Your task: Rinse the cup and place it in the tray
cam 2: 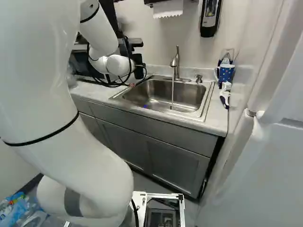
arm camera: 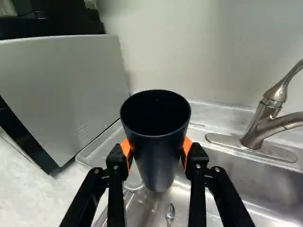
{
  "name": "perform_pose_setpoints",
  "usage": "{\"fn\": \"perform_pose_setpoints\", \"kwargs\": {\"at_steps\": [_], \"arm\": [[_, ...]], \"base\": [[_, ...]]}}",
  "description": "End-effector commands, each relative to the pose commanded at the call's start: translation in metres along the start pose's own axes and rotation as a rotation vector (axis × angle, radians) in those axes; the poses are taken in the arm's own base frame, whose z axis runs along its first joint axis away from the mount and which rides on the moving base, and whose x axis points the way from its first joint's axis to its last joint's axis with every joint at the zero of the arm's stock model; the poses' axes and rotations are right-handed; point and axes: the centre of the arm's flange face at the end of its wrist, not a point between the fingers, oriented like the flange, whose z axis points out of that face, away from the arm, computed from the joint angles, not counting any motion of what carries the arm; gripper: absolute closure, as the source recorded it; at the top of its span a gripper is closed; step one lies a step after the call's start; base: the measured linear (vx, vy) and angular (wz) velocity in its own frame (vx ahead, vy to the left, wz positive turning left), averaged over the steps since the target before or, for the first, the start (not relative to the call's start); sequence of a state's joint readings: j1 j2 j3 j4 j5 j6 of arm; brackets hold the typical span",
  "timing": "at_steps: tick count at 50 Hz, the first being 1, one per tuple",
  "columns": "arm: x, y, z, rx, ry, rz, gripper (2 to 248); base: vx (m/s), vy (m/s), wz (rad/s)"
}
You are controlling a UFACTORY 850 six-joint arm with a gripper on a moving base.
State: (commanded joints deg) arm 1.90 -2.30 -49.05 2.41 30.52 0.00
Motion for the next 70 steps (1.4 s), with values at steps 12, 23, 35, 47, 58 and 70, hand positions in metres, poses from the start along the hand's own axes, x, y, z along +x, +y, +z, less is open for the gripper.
{"fn": "perform_pose_setpoints", "kwargs": {"at_steps": [12,23,35,47,58,70], "arm": [[-0.001,0.018,-0.002,-0.034,-0.001,0.008,128],[-0.011,0.035,-0.004,-0.066,-0.02,0.015,128],[-0.025,0.053,-0.007,-0.101,-0.051,0.024,128],[-0.041,0.067,-0.008,-0.129,-0.103,0.034,128],[-0.055,0.078,-0.006,-0.149,-0.16,0.044,128],[-0.071,0.089,-0.004,-0.169,-0.224,0.055,128]], "base": [[0.0,0.0,0.0],[0.0,0.0,0.0],[0.0,0.0,0.0],[0.0,0.0,0.0],[0.0,0.0,0.0],[0.0,0.0,0.0]]}}
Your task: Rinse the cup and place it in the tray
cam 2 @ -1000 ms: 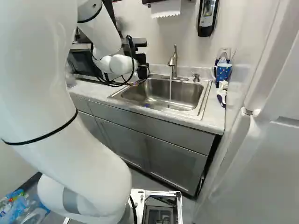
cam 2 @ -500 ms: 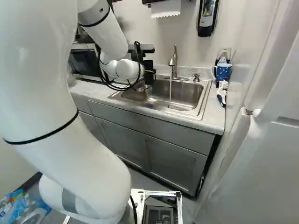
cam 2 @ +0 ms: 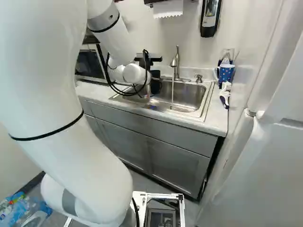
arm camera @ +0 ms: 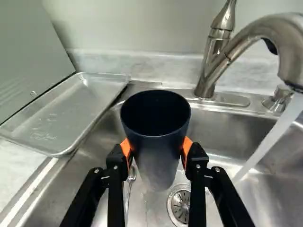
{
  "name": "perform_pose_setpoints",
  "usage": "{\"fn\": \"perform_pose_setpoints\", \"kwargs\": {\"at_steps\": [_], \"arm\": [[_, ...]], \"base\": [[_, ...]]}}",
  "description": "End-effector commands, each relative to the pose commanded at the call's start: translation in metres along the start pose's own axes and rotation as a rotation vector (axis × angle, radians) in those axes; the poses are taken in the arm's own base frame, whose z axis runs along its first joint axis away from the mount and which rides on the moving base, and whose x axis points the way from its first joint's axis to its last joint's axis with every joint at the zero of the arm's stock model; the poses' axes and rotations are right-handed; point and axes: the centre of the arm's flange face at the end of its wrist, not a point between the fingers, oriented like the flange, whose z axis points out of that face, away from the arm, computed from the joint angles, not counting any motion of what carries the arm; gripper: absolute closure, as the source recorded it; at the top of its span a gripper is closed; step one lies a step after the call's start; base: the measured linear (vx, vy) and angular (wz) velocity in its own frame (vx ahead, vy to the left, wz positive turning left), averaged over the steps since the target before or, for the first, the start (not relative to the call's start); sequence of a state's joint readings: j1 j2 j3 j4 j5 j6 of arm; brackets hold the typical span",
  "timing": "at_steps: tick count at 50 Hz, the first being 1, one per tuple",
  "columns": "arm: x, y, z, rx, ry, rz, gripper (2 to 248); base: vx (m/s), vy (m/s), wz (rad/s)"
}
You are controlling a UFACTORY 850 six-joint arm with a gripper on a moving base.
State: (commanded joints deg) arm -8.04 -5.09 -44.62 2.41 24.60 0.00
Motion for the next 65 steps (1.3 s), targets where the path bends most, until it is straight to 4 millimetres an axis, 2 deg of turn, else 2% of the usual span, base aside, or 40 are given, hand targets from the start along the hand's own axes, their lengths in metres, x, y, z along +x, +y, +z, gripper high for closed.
{"fn": "perform_pose_setpoints", "kwargs": {"at_steps": [6,29,47,65], "arm": [[-0.008,0.007,0.001,-0.012,-0.032,0.006,128],[-0.018,0.034,-0.017,-0.063,-0.052,0.032,128],[-0.021,0.057,-0.024,-0.105,-0.051,0.054,128],[-0.019,0.08,-0.022,-0.147,-0.049,0.076,128]], "base": [[0.0,0.0,0.0],[0.0,0.0,0.0],[0.0,0.0,0.0],[0.0,0.0,0.0]]}}
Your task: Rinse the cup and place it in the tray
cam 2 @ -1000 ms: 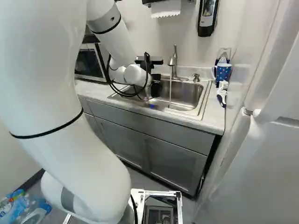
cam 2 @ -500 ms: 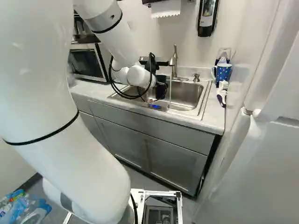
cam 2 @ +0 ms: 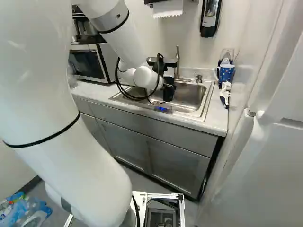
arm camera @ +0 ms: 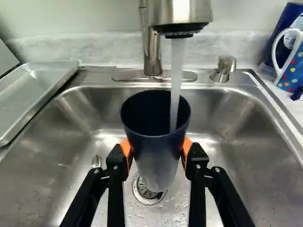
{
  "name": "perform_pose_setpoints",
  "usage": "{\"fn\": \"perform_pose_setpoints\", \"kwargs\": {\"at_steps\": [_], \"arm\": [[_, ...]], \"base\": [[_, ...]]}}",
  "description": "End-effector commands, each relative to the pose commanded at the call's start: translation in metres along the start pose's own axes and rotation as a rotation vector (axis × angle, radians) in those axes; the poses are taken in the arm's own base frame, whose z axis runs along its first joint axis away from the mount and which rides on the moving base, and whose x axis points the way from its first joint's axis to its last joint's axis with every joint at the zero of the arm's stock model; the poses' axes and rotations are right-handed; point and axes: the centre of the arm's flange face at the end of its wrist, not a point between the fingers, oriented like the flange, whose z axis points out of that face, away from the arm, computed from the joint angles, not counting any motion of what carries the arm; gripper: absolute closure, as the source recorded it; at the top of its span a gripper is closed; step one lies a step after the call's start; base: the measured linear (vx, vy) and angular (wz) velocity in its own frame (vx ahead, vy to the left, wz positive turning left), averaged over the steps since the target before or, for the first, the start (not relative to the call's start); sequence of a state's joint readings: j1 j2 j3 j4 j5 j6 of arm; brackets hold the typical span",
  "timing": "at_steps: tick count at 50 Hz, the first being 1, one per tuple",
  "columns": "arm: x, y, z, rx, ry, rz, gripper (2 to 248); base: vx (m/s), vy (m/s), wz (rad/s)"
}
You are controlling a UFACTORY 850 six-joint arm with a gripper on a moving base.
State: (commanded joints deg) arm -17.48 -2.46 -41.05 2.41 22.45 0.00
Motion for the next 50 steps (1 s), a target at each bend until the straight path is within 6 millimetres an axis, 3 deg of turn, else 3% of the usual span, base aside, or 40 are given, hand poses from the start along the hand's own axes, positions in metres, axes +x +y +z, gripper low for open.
{"fn": "perform_pose_setpoints", "kwargs": {"at_steps": [12,50], "arm": [[0.003,0.014,0.006,-0.025,0.001,0.014,128],[0.003,0.014,0.006,-0.025,0.001,0.014,128]], "base": [[0.0,0.0,0.0],[0.0,0.0,0.0]]}}
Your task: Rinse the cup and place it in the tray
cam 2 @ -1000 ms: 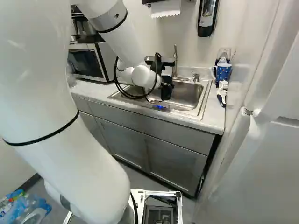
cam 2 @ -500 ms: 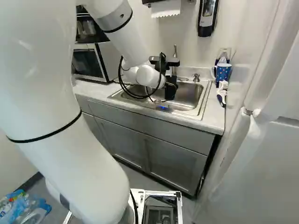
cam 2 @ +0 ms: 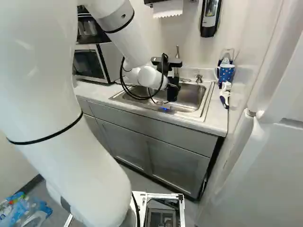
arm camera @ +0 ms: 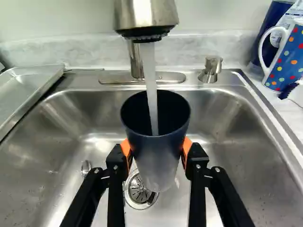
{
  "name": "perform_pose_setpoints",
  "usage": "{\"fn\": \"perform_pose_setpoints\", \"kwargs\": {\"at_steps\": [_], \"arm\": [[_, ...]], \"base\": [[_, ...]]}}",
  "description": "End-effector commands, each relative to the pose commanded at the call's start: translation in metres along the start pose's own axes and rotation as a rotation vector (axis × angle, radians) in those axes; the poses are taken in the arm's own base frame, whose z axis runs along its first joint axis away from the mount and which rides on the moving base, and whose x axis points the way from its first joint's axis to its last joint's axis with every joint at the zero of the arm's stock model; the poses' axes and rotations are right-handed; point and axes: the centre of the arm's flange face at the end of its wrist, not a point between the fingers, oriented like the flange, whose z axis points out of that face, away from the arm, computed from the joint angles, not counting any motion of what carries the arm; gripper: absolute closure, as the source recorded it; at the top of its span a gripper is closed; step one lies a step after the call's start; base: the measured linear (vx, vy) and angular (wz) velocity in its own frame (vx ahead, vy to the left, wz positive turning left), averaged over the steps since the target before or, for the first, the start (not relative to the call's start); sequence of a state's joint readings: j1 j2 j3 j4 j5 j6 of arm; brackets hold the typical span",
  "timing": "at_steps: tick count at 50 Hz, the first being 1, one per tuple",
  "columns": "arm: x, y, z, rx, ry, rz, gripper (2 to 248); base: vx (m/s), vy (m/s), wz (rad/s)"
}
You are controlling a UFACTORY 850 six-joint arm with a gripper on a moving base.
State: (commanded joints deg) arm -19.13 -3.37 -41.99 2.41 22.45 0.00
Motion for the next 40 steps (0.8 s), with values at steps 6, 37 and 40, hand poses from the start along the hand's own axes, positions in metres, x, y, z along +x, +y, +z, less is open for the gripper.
{"fn": "perform_pose_setpoints", "kwargs": {"at_steps": [6,37,40], "arm": [[0.0,0.0,0.0,0.0,0.0,0.0,128],[0.0,0.0,0.0,0.0,0.0,0.0,128],[0.0,0.0,0.0,0.0,0.0,0.0,128]], "base": [[0.0,0.0,0.0],[0.0,0.0,0.0],[0.0,0.0,0.0]]}}
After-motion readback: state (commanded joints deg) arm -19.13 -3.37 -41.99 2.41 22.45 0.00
